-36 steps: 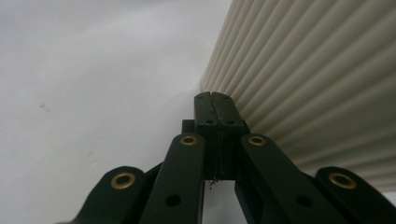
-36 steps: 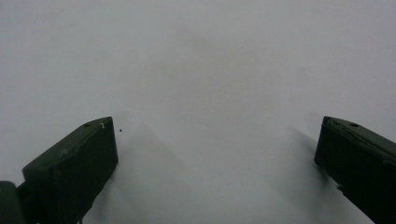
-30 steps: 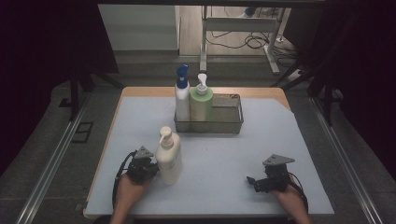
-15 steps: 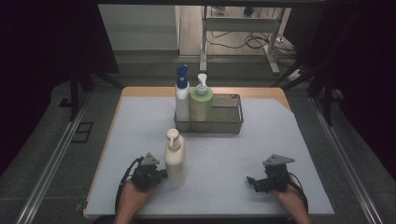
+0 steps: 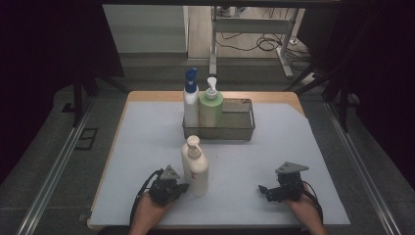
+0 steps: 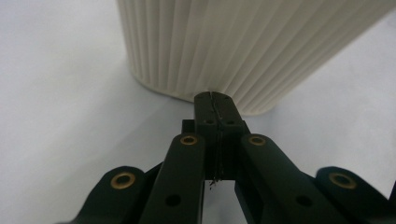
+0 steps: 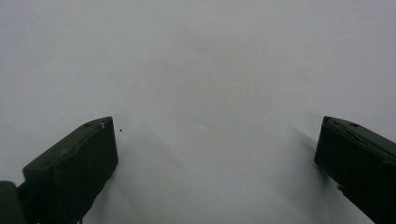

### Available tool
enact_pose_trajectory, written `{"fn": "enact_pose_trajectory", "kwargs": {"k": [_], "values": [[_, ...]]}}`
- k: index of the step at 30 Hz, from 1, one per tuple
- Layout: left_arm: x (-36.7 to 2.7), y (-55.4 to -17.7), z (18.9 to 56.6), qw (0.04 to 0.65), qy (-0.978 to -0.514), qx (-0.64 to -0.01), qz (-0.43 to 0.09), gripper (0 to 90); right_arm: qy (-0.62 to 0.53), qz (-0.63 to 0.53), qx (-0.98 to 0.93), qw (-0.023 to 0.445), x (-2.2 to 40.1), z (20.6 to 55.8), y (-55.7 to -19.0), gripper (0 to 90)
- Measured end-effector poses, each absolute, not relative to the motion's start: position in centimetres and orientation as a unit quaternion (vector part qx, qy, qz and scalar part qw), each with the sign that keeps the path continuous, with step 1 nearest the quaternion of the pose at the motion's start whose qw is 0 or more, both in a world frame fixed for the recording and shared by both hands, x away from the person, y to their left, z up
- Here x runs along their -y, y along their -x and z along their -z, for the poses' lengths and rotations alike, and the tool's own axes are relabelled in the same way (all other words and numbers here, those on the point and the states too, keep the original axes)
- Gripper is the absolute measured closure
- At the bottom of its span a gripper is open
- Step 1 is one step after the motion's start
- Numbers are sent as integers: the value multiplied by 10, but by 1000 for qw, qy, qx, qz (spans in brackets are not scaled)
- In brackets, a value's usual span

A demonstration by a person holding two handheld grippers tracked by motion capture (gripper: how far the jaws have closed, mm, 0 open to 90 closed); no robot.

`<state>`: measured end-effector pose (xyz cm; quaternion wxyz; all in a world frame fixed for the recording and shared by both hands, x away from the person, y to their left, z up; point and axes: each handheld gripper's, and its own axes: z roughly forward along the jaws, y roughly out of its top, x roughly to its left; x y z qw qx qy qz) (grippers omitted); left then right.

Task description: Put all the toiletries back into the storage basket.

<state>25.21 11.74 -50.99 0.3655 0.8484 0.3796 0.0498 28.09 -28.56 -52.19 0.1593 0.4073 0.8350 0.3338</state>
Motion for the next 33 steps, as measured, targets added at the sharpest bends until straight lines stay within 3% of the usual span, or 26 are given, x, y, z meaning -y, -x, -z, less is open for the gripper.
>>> {"fn": "enact_pose_trajectory", "kwargs": {"k": [14, 24, 33], "values": [[-85, -257, 513, 382, -848, -363, -45, 894, -407, -331, -836, 159, 285, 522, -281, 0], [-85, -255, 510, 380, -851, -359, -50, 891, -408, -330, -836, 158, 285, 521, -281, 0], [-95, -246, 507, 379, -849, -362, -64, 770, -405, -327, -840, 151, 285, 519, -281, 0]]}}
